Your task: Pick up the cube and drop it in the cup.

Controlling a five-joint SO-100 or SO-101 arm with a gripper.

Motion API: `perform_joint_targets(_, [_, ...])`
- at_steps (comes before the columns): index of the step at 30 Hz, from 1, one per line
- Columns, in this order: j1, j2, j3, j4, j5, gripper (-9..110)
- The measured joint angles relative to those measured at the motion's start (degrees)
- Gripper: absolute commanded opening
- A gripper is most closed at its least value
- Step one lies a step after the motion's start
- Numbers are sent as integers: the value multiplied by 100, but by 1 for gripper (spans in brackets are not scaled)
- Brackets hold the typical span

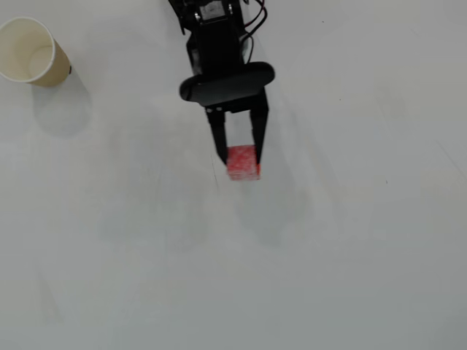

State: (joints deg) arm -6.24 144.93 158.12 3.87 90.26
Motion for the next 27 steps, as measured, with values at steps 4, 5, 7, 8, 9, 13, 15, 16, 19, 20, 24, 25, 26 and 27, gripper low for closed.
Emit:
perform_joint_targets(4, [448, 44, 0, 35, 0, 0])
perform_joint_targets(5, [606, 44, 0, 79, 0, 0])
perform_joint_targets(7, [923, 44, 0, 202, 0, 0])
perform_joint_targets(8, [1072, 88, 0, 255, 0, 0])
perform_joint_targets(9, [1230, 141, 0, 308, 0, 0])
perform_joint_targets(13, [1898, 483, 0, 562, 0, 0])
perform_joint_targets(15, [2232, 642, 0, 642, 0, 0])
perform_joint_targets(16, [2399, 703, 0, 650, 0, 0])
perform_joint_targets(19, [2892, 896, 0, 747, 0, 0])
perform_joint_targets(20, [3059, 949, 0, 747, 0, 0])
perform_joint_targets(24, [3753, 1160, 0, 747, -62, 0])
perform_joint_targets(25, [3920, 1204, 0, 747, -88, 0])
perform_joint_targets(26, [4087, 1239, 0, 747, -114, 0])
perform_joint_targets(27, [4254, 1283, 0, 747, -132, 0])
